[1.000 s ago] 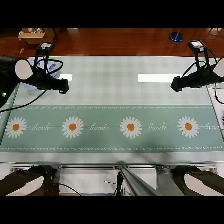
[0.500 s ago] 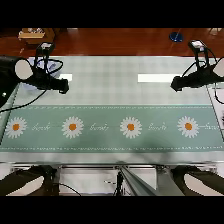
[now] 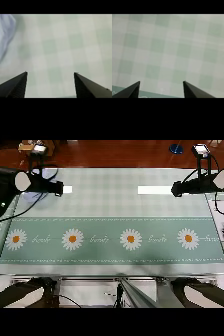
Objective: Fold the shirts.
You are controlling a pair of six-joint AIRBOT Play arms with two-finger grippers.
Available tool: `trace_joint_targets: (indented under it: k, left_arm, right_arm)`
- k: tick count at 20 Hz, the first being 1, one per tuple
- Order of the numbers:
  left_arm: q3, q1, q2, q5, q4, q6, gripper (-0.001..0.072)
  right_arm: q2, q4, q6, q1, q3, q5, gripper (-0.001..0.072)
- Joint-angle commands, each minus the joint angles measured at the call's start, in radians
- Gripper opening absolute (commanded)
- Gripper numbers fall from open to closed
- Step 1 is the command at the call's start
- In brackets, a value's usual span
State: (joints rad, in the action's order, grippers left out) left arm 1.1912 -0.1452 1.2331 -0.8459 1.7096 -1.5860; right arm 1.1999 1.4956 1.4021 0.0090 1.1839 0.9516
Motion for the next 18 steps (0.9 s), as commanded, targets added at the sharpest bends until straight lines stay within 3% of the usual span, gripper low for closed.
trace_joint_targets:
  k: [1,8,18]
  left_arm:
    - [0.018,0.129,0.039,0.228,0.063,-0.040,0.0720]
    - [0.043,0.308,0.248,0.233,0.064,-0.020,0.0720]
    - [0.043,0.351,0.420,0.318,0.064,-0.001,0.0720]
  right_arm:
    - [0.000,-0.002,0.000,0.000,0.001,0.020,0.0606]
    - [0.000,-0.002,0.000,0.000,0.001,0.096,0.0606]
    - [0.000,-0.002,0.008,0.000,0.001,0.145,0.0606]
